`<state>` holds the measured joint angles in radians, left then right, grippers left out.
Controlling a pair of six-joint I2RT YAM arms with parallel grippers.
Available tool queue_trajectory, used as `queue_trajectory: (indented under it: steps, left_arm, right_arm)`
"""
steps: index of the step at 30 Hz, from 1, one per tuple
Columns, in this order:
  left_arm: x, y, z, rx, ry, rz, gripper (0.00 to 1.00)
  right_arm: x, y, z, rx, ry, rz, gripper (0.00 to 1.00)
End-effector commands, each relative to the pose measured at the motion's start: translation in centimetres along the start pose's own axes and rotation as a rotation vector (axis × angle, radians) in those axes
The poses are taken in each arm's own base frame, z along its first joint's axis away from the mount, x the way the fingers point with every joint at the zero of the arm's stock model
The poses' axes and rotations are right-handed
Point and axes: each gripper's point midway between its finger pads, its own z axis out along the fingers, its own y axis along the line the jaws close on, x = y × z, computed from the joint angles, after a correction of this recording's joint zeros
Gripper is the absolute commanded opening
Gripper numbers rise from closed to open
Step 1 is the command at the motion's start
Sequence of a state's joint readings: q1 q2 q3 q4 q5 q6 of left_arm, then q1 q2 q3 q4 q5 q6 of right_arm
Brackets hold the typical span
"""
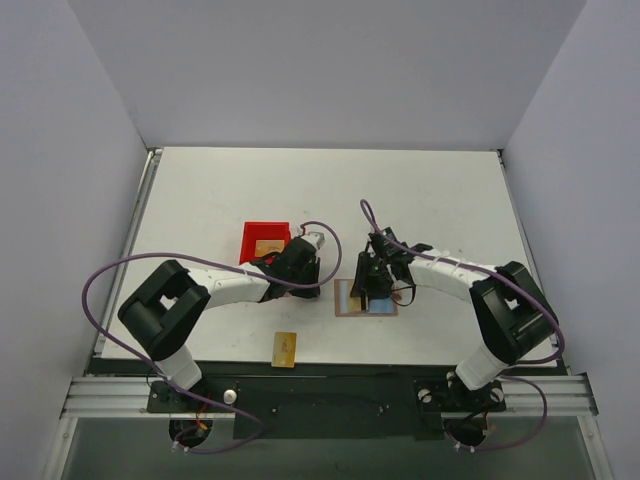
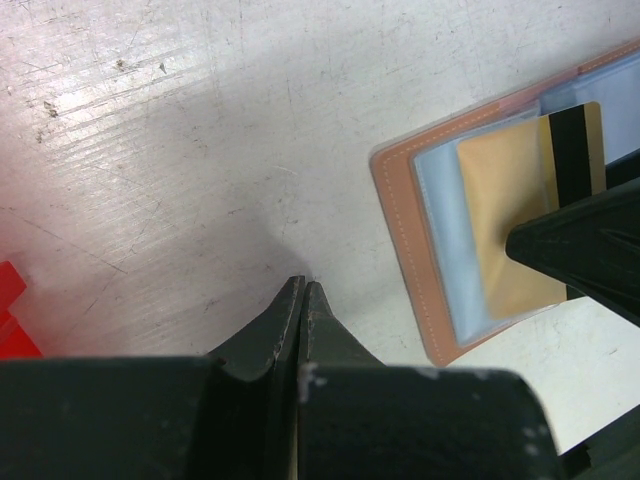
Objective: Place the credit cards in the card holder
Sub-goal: Insert the credit card into the card holder.
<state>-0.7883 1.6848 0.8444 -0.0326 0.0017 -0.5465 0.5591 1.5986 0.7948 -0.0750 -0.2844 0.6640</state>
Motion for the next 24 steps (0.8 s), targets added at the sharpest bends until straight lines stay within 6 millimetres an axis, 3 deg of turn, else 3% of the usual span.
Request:
queue_trajectory:
  steps: [1, 8, 24]
  left_arm:
    - [0.7, 0.6, 0.4, -0.019, 0.024, -0.007, 0.00]
    - [0.4, 0.4, 0.6, -0.018, 0.023, -0.005, 0.00]
    - [0.2, 0.3, 0.5, -0.017, 0.020, -0.005, 0.00]
  right_arm:
    - [0.6, -1.2, -1.6, 0.095, 0.024, -0.041, 0.36]
    - [0.2, -1.5, -2.7, 0.138, 0.028, -0.068, 0.39]
    - [0.1, -1.5, -2.9, 0.253, 0.052, -0.169, 0.40]
